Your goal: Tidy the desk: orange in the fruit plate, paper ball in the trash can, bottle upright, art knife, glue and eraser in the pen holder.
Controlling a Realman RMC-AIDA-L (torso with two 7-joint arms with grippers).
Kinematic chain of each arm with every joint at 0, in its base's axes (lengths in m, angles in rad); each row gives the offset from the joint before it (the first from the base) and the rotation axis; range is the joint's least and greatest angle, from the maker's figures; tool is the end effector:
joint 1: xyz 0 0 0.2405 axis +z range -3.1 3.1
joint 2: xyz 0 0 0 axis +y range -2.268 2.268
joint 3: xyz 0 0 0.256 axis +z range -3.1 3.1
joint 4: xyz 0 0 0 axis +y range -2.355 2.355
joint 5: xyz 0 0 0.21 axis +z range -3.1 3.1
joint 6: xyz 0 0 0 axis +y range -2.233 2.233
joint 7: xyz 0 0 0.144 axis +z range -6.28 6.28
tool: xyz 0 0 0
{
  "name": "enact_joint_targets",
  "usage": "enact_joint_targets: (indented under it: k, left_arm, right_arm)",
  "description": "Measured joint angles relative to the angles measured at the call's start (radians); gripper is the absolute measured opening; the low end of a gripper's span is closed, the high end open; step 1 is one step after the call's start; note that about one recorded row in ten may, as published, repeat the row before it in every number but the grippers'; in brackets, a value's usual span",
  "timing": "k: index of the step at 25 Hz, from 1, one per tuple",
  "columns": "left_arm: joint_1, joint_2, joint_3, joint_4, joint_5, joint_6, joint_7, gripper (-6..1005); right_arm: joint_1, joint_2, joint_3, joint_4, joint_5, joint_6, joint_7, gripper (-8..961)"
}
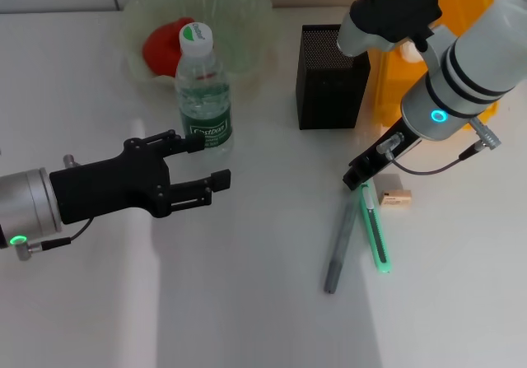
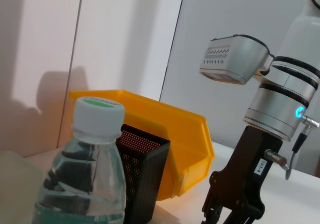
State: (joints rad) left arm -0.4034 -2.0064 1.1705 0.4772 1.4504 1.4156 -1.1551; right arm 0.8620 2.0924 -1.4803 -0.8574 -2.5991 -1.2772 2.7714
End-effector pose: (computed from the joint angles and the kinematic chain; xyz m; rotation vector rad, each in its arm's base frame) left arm -0.2812 0.3019 -0.0261 -2.6570 -0.5817 -0.8224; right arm 0.1778 0.3902 -0.0662 -2.4777 1.1221 -0.5639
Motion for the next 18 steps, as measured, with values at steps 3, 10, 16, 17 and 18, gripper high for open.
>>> enact_joint_targets:
  k: [3,10,16,17,18]
  left_arm:
    - [0.0,0.0,0.0,-0.001,0.0,-0.005,0.0,781]
    - [0.003,-0.006,0.004,0.0,0.001,-0.012,0.001,781]
    - [0.004,-0.008,0.004,0.002,0.001,-0.012,0.001,781]
    - [0.004,-0.008,0.004,0.002,0.001,-0.012,0.001,781]
    - [0.005,-0.008,0.003,0.002,0.001,-0.012,0.001,781]
  right_arm:
    - [-0.002,0.0,-0.009,0.0,0.008,0.003,0.0,345]
    - [-0.005,0.0,-0.014,0.001,0.013,0.01,0.0,318]
    - [-0.01,0.0,-0.014,-0.001,0.013,0.014,0.0,294]
    - [-0.012,0.0,-0.014,-0.004,0.013,0.015,0.0,290]
    - [-0.014,0.0,-0.014,-0.008,0.013,0.016,0.0,286]
